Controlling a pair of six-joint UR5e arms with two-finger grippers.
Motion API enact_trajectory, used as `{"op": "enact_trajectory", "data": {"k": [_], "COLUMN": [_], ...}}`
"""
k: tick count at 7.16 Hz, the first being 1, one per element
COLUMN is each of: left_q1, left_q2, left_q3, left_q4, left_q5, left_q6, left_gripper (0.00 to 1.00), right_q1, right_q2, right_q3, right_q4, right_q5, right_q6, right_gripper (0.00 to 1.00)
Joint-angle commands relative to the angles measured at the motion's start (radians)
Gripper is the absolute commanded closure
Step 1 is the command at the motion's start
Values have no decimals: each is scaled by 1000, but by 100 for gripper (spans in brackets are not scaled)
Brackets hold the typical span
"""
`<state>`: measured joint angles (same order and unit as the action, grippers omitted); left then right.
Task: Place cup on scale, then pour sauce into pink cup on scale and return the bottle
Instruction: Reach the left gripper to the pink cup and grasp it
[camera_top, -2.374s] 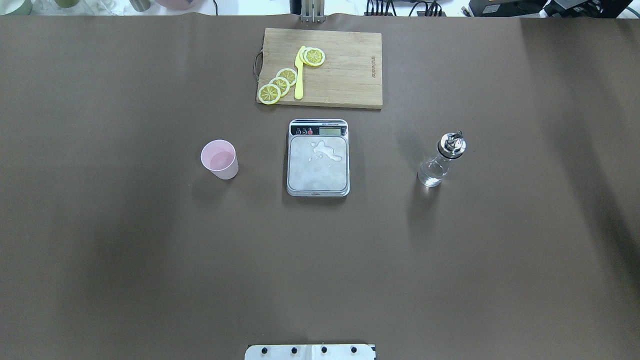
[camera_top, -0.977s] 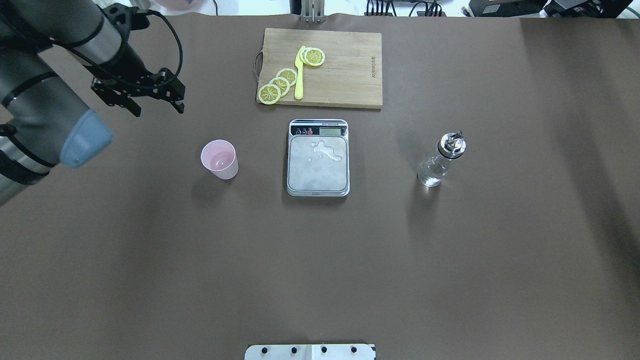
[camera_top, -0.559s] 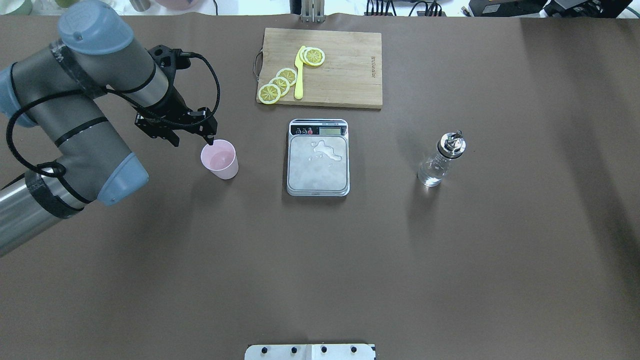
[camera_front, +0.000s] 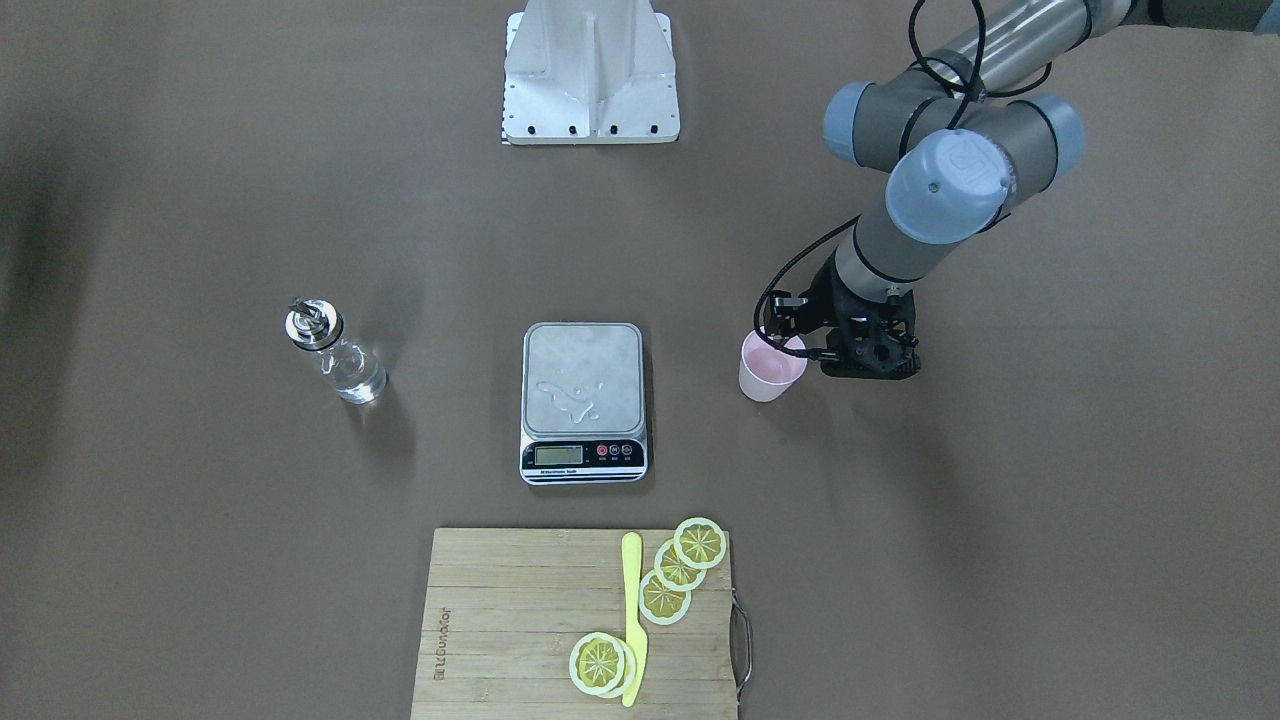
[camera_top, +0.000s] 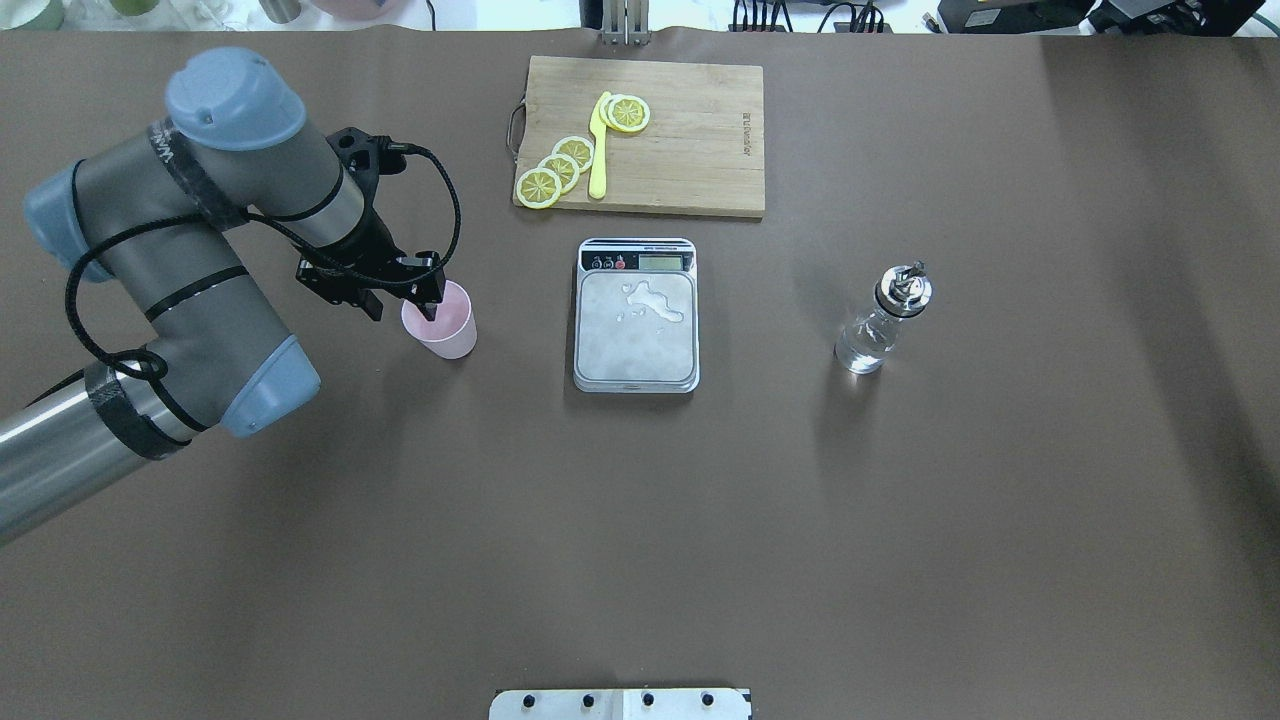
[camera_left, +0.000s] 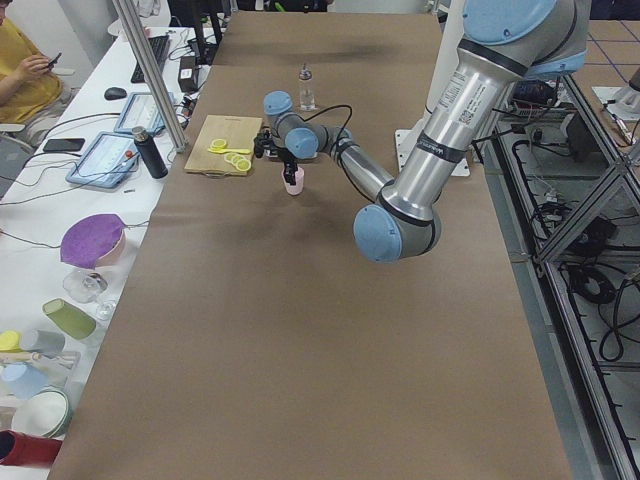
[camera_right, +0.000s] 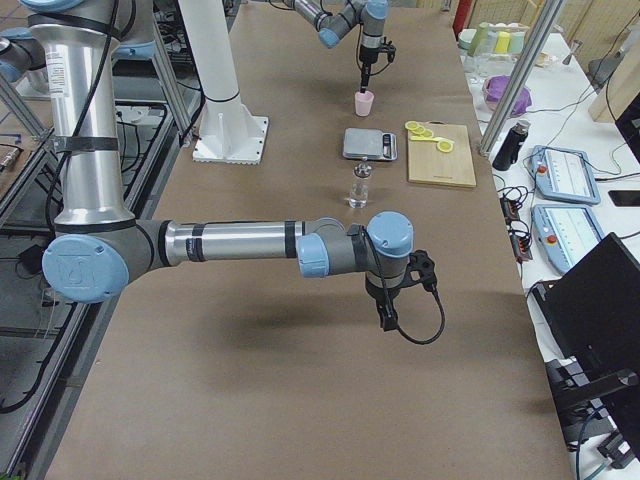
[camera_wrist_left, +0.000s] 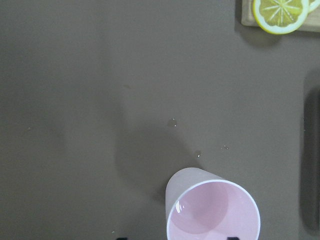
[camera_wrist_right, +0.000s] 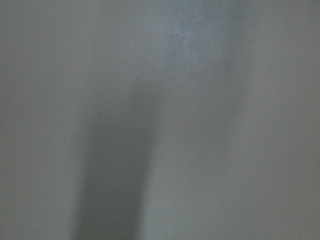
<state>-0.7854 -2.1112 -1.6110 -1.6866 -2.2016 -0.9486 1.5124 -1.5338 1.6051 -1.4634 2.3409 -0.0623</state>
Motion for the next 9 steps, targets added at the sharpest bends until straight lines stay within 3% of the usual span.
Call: {"op": "enact_trajectory", "data": {"k": [1, 2, 4, 5, 8, 9], "left_q1": [6, 5, 6, 6, 0, -3], "left_q2": [0, 2, 6, 7, -3, -51], "left_q3": [78, 79, 76, 71, 22, -4], "left_q4": [-129, -133, -134, -133, -102, 12], "left_q5": [-1, -3, -4, -6, -7, -4], "left_q6": [-4, 1, 4, 4, -2, -15], "left_gripper": [39, 49, 95, 100, 100, 100], "right_q1": [2, 2, 2, 2, 2, 2], "right_q2": [0, 0, 0, 0, 1, 0], "right_q3": [2, 2, 2, 2, -1, -2], "right_q4": [0, 0, 0, 2, 2, 2], "right_q5": [-8, -9, -11, -17, -18, -18], "right_q6": [1, -1, 1, -1, 1, -1], "right_gripper": [0, 0, 0, 0, 0, 0]}}
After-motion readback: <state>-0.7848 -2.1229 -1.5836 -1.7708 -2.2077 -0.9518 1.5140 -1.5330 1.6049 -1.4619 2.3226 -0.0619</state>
